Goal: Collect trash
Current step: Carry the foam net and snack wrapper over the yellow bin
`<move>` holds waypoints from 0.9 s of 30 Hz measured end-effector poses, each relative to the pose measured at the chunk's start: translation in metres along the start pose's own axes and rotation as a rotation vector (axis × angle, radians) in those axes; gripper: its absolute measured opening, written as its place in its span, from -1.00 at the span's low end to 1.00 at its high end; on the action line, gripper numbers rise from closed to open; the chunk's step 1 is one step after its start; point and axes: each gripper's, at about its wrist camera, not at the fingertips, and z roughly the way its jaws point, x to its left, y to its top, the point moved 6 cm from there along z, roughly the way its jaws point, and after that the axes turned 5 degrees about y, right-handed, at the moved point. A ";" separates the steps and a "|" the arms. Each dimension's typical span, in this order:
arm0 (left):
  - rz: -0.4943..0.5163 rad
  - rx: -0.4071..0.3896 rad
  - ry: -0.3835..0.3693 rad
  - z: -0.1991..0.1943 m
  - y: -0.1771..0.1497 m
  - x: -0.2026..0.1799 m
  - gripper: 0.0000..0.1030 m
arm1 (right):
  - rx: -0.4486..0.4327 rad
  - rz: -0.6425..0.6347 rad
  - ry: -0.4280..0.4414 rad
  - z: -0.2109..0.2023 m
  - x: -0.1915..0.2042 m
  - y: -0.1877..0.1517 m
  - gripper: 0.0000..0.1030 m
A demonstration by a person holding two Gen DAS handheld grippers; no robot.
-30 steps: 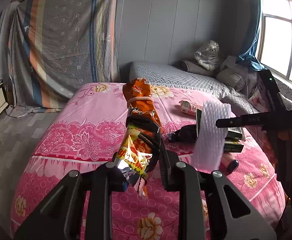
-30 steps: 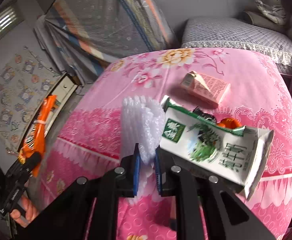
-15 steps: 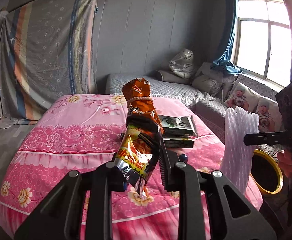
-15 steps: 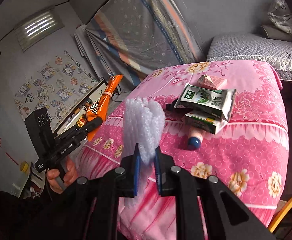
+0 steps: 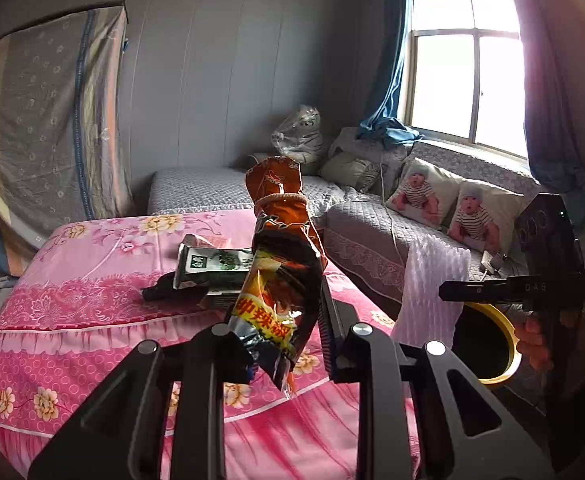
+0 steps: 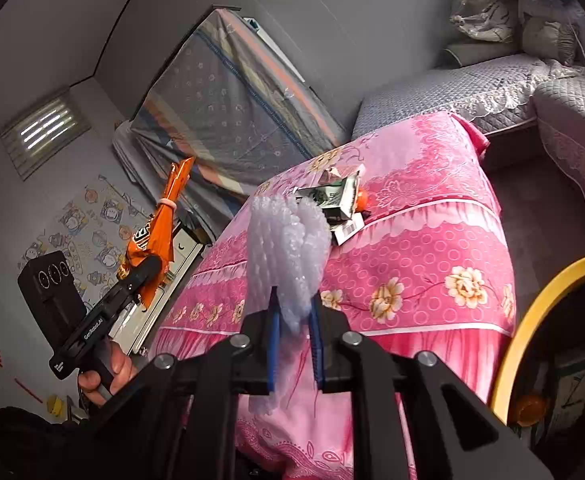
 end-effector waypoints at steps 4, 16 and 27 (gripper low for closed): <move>0.036 -0.001 -0.038 0.003 0.003 -0.025 -0.56 | -0.051 0.028 -0.029 -0.027 -0.015 0.001 -0.77; 0.134 -0.010 -0.163 0.022 0.019 -0.093 -0.56 | -0.175 0.121 -0.145 -0.090 -0.067 -0.005 -0.77; 0.231 -0.019 -0.261 0.046 0.024 -0.160 -0.56 | -0.282 0.167 -0.319 -0.137 -0.117 -0.018 -0.77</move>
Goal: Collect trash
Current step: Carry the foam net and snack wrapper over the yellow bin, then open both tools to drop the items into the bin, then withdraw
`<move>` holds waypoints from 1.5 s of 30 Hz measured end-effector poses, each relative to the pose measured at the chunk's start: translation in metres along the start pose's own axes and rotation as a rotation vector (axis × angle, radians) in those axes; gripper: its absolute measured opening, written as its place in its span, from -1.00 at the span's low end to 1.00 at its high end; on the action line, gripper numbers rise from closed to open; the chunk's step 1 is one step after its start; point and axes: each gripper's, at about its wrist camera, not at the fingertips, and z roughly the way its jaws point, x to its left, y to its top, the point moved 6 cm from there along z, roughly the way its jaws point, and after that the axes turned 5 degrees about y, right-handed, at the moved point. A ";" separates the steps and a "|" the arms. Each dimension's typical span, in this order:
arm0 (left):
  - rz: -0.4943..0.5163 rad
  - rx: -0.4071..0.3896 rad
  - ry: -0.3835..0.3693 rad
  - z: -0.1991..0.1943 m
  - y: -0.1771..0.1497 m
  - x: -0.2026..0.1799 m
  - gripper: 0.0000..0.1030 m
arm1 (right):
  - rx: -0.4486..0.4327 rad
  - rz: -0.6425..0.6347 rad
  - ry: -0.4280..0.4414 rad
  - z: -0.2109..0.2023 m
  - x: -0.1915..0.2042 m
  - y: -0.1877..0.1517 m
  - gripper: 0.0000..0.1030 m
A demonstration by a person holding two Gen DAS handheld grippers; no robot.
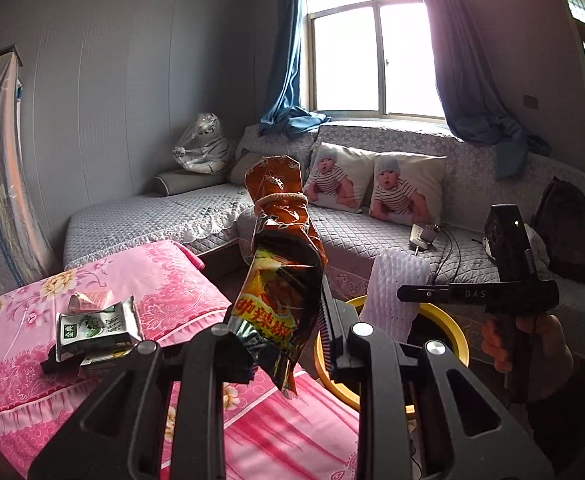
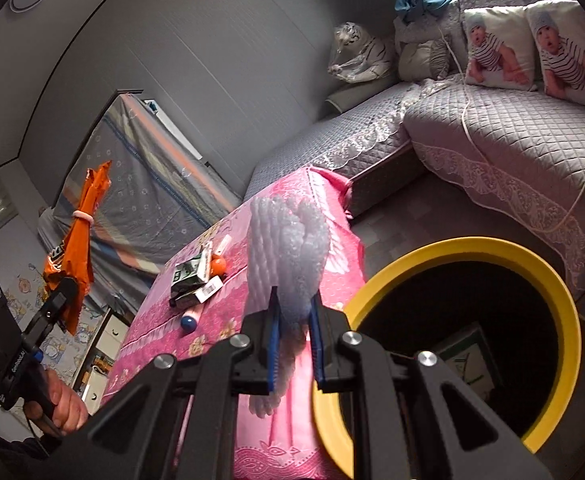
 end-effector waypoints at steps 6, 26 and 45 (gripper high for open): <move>0.047 -0.005 -0.060 0.017 0.007 -0.032 -0.56 | -0.060 -0.033 -0.154 -0.018 -0.029 0.001 -0.77; 0.081 0.032 -0.150 0.060 0.009 -0.090 -0.55 | -0.042 -0.049 -0.387 -0.014 -0.092 -0.023 -0.76; 0.050 0.072 -0.163 0.085 0.002 -0.097 -0.55 | -0.150 0.050 -0.420 -0.045 -0.116 -0.015 0.21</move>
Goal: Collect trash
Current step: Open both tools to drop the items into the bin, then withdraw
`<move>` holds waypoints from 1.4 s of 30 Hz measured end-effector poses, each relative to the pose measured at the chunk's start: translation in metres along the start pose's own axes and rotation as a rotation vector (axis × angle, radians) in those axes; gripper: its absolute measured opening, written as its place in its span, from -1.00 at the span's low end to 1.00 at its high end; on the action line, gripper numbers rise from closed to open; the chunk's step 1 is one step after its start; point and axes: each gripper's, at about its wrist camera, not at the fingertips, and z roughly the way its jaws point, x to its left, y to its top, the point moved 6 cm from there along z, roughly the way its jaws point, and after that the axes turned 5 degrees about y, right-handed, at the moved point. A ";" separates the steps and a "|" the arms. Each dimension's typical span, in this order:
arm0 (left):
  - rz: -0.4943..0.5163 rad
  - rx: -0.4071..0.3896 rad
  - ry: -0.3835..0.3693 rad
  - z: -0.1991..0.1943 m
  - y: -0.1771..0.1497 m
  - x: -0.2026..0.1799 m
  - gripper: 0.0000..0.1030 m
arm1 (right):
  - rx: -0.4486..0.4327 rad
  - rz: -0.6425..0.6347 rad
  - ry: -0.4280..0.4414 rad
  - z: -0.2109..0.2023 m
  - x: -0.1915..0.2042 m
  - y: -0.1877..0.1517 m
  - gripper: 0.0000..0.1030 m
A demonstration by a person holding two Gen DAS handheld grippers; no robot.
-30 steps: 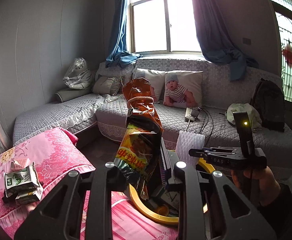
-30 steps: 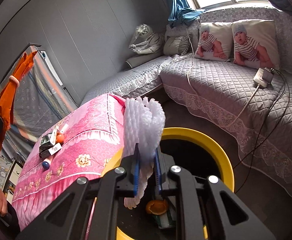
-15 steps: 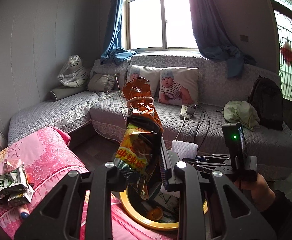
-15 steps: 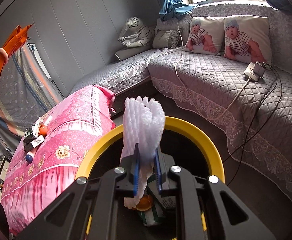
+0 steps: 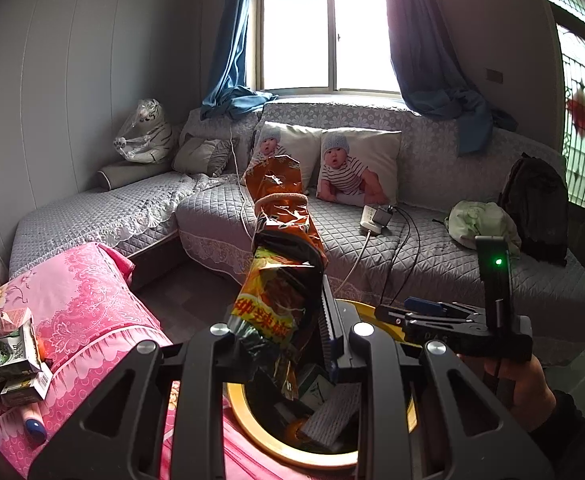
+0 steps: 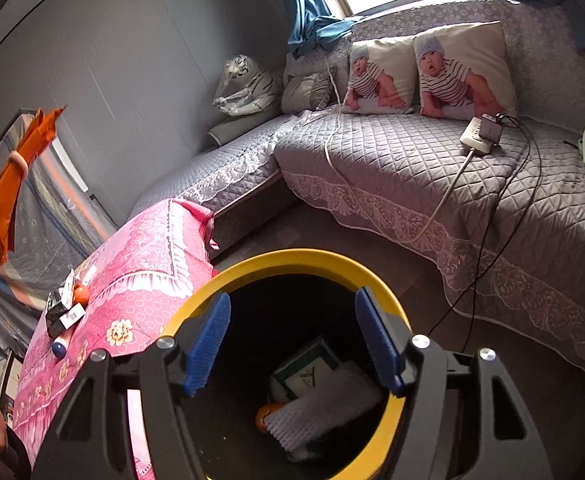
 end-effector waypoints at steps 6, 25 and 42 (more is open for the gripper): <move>0.002 0.053 -0.006 0.029 -0.016 -0.003 -0.55 | -0.101 0.096 -0.038 -0.029 -0.030 0.014 0.24; -0.305 -0.002 0.135 0.027 -0.032 0.078 0.84 | -0.117 0.021 -0.018 -0.042 -0.013 0.024 0.42; -0.396 -0.288 1.030 -0.234 -0.065 0.292 0.84 | 0.153 -0.395 0.484 0.027 0.238 -0.025 0.55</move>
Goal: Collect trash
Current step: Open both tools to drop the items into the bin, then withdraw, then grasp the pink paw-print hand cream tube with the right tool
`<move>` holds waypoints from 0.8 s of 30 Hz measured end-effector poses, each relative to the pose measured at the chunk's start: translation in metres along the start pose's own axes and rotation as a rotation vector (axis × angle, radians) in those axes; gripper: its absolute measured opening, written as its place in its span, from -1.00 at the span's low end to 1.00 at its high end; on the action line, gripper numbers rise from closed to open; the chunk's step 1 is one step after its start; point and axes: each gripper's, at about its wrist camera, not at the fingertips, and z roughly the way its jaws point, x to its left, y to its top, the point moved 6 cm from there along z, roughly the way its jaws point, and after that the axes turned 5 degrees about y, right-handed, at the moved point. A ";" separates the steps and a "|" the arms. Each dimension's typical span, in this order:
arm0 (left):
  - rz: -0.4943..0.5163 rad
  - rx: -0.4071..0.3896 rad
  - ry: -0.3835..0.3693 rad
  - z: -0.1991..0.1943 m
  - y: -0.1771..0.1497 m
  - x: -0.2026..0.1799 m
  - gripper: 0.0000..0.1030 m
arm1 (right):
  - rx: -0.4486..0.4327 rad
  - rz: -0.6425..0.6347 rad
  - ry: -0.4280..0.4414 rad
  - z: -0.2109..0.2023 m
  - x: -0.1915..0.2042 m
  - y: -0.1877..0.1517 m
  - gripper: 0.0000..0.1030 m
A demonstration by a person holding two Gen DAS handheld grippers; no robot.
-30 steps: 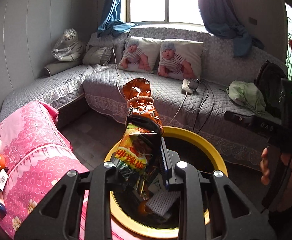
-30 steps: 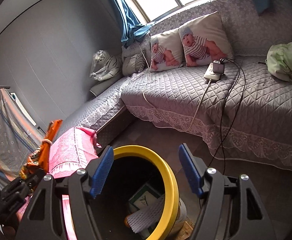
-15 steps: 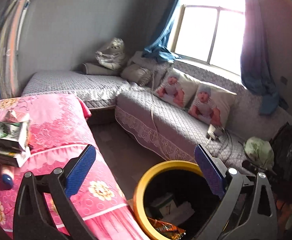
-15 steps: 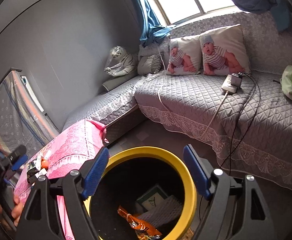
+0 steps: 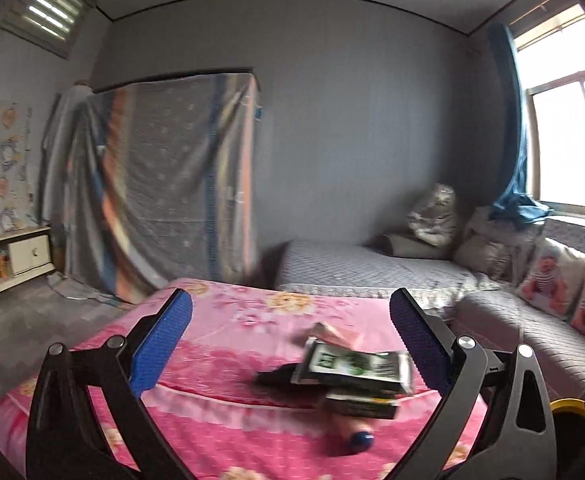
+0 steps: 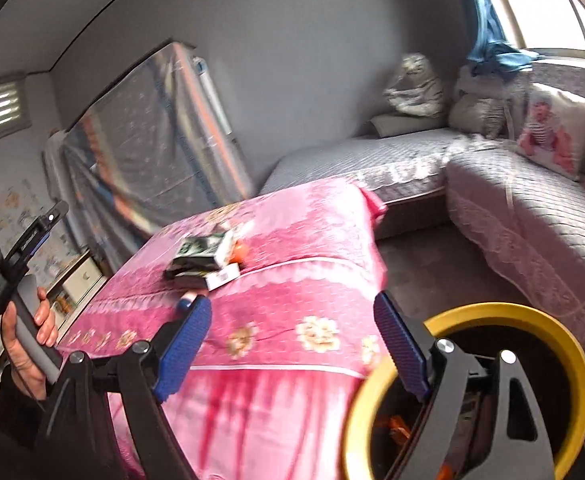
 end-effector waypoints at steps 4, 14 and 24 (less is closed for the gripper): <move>-0.119 0.004 0.118 -0.005 0.005 0.080 0.84 | 0.165 -0.092 0.163 0.076 0.068 -0.004 0.55; -0.211 0.074 0.191 -0.008 -0.010 0.170 0.84 | 0.411 -0.204 0.101 0.216 0.138 -0.024 0.51; -0.176 0.175 0.103 0.010 -0.040 0.173 0.84 | 0.508 -0.196 -0.010 0.289 0.134 -0.036 0.26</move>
